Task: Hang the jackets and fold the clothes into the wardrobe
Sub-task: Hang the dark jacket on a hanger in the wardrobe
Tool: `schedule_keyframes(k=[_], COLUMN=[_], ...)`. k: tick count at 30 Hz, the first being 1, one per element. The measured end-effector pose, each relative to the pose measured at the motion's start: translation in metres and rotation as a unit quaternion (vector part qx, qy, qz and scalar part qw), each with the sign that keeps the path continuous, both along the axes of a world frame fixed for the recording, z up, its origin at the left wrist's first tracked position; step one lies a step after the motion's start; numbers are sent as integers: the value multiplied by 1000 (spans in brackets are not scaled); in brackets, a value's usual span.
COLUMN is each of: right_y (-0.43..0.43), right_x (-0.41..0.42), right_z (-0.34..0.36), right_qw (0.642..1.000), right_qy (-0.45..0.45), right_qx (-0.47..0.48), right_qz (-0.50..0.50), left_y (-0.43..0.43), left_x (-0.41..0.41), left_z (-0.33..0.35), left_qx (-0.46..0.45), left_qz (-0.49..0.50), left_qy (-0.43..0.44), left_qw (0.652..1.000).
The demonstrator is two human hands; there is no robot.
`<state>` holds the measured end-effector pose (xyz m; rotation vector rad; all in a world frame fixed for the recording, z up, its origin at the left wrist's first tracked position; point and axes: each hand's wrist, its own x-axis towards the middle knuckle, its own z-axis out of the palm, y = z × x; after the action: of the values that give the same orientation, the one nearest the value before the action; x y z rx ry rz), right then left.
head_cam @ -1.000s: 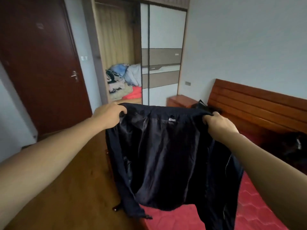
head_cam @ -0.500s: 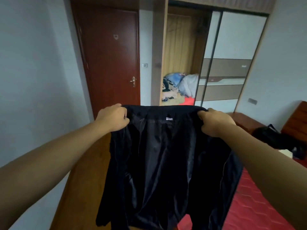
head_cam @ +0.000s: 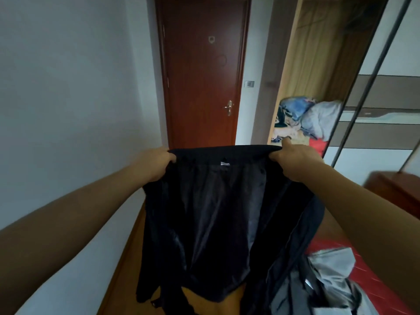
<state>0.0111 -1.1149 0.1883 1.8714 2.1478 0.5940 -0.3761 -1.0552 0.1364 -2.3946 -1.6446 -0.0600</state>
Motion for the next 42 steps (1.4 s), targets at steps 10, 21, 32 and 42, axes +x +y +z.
schedule_keyframes(k=[10, 21, 32, 42], right_y=[207, 411, 611, 706], right_x=[29, 64, 113, 204], right_z=[-9, -13, -34, -40], right_qw=[998, 996, 989, 966], right_qy=[59, 86, 118, 152], right_qx=[11, -27, -7, 24], right_qz=[20, 13, -93, -208], left_y=[170, 372, 629, 783], left_x=[12, 47, 115, 241], left_z=[24, 17, -10, -4], left_qx=[73, 29, -56, -75], left_qz=[56, 46, -59, -162], left_qy=[-68, -125, -210, -260], left_qw=[993, 991, 974, 949])
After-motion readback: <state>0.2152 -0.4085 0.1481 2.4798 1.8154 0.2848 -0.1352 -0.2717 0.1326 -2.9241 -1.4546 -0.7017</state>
